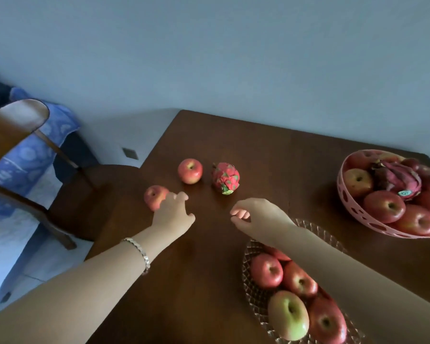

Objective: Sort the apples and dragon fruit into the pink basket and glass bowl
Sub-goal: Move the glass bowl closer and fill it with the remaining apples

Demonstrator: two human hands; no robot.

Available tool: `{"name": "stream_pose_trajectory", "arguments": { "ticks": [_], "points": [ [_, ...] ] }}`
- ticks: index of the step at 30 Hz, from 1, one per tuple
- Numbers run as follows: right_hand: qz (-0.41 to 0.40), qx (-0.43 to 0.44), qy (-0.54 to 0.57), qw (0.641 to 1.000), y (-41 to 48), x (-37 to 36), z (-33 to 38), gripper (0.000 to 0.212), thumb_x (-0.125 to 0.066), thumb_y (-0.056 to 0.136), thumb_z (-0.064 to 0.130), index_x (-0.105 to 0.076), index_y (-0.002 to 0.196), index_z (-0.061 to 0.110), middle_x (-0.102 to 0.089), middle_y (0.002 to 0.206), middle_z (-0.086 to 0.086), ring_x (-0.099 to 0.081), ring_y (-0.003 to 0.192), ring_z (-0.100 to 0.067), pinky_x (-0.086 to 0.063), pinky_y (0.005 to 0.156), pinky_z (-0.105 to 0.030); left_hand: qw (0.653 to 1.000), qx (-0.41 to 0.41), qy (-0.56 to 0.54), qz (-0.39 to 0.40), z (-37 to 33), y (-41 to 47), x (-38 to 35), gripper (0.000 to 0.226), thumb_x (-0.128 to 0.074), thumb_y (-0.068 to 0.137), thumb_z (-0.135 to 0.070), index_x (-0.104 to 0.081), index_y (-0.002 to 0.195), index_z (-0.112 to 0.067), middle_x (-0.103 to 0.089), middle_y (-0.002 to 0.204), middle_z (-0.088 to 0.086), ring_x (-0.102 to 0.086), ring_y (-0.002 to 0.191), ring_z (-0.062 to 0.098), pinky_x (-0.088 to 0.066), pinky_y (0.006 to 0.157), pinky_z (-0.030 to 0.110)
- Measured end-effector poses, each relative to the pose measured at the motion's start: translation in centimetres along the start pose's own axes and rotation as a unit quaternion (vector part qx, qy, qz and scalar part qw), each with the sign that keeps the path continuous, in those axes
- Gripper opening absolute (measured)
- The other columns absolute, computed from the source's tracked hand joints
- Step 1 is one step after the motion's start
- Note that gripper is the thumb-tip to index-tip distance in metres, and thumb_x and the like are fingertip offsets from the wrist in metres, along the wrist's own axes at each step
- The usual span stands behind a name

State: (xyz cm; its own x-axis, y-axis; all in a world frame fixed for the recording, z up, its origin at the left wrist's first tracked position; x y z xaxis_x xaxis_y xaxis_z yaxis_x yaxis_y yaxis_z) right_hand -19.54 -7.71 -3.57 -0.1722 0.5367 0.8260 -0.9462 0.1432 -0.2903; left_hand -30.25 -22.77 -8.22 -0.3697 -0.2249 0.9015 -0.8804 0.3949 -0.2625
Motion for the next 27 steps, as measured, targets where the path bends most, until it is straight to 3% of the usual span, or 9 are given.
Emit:
{"name": "stream_pose_trajectory", "arguments": {
  "ticks": [4, 6, 10, 15, 17, 21, 27],
  "points": [
    [0.023, 0.008, -0.014, 1.0, 5.9, -1.1, 3.6, 0.024, -0.048, 0.091, 0.029, -0.062, 0.11, 0.024, -0.063, 0.11, 0.006, -0.059, 0.103, -0.015, -0.05, 0.088, -0.036, 0.992, 0.056, 0.112, 0.005, 5.3, 5.1, 2.1, 0.077, -0.066, 0.08, -0.044, -0.028, 0.142, -0.022, -0.027, 0.149, 0.011, -0.039, 0.131, 0.031, -0.042, 0.101, 0.042],
    [0.022, 0.008, -0.039, 0.999, 9.5, -1.9, 4.7, 0.026, -0.049, 0.091, 0.028, -0.059, 0.115, 0.023, -0.057, 0.12, 0.002, -0.058, 0.106, -0.02, -0.051, 0.088, -0.039, 0.989, 0.072, 0.118, 0.048, 7.1, 6.9, 1.5, 0.084, -0.066, 0.076, -0.053, -0.023, 0.145, -0.028, -0.021, 0.152, 0.009, -0.039, 0.131, 0.032, -0.041, 0.1, 0.041],
    [0.001, -0.012, -0.1, 0.995, 16.9, -2.7, 5.8, 0.045, -0.054, 0.088, 0.021, -0.043, 0.132, 0.023, -0.038, 0.136, -0.006, -0.048, 0.118, -0.027, -0.05, 0.083, -0.036, 0.986, 0.072, 0.086, 0.12, 8.6, 9.0, -0.8, 0.077, -0.063, 0.078, -0.056, -0.026, 0.142, -0.035, -0.033, 0.141, 0.006, -0.047, 0.121, 0.03, -0.045, 0.089, 0.037],
    [0.043, -0.091, -0.126, 0.987, 23.6, -5.3, 4.7, 0.087, -0.069, 0.08, 0.031, -0.013, 0.145, 0.039, -0.013, 0.151, -0.009, -0.035, 0.13, -0.035, -0.045, 0.096, -0.043, 0.992, 0.062, 0.031, 0.108, 9.8, 9.7, -2.6, 0.068, -0.064, 0.082, -0.046, -0.026, 0.138, -0.037, -0.03, 0.133, 0.008, -0.05, 0.113, 0.031, -0.05, 0.085, 0.034],
    [0.061, -0.095, -0.104, 0.988, 24.7, -6.9, 4.0, 0.089, -0.072, 0.076, 0.032, -0.015, 0.144, 0.04, -0.017, 0.15, -0.007, -0.039, 0.127, -0.035, -0.048, 0.092, -0.042, 0.994, 0.059, 0.034, 0.085, 10.0, 9.7, -2.8, 0.069, -0.064, 0.082, -0.045, -0.025, 0.138, -0.036, -0.029, 0.135, 0.009, -0.05, 0.113, 0.03, -0.051, 0.083, 0.032],
    [0.018, -0.099, -0.023, 0.995, 24.0, -7.5, 3.2, 0.083, -0.075, 0.068, 0.032, -0.027, 0.136, 0.035, -0.035, 0.131, -0.004, -0.052, 0.111, -0.033, -0.053, 0.082, -0.039, 0.997, 0.054, 0.026, 0.055, 10.3, 9.9, -3.0, 0.068, -0.064, 0.081, -0.045, -0.027, 0.137, -0.035, -0.029, 0.133, 0.008, -0.051, 0.111, 0.029, -0.053, 0.084, 0.031],
    [-0.014, -0.06, 0.047, 0.997, 15.5, -5.9, 2.5, 0.08, -0.077, 0.064, 0.043, -0.028, 0.127, 0.039, -0.031, 0.123, -0.001, -0.047, 0.107, -0.021, -0.052, 0.085, -0.034, 0.997, 0.062, 0.034, 0.036, 10.2, 9.5, -2.5, 0.068, -0.065, 0.08, -0.048, -0.03, 0.135, -0.032, -0.033, 0.127, 0.01, -0.055, 0.106, 0.029, -0.054, 0.081, 0.031]
  ]
}}
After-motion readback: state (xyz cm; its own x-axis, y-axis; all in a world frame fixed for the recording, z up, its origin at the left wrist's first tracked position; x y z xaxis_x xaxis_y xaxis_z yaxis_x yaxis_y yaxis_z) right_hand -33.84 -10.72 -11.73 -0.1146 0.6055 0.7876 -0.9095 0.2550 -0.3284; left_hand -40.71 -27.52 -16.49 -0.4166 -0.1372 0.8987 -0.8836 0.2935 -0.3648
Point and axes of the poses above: each hand's wrist, its own y-axis towards the middle knuckle, its own x-axis out of the back of the hand, z = x × y, the point moved 8 cm from there along y, towards the middle knuckle
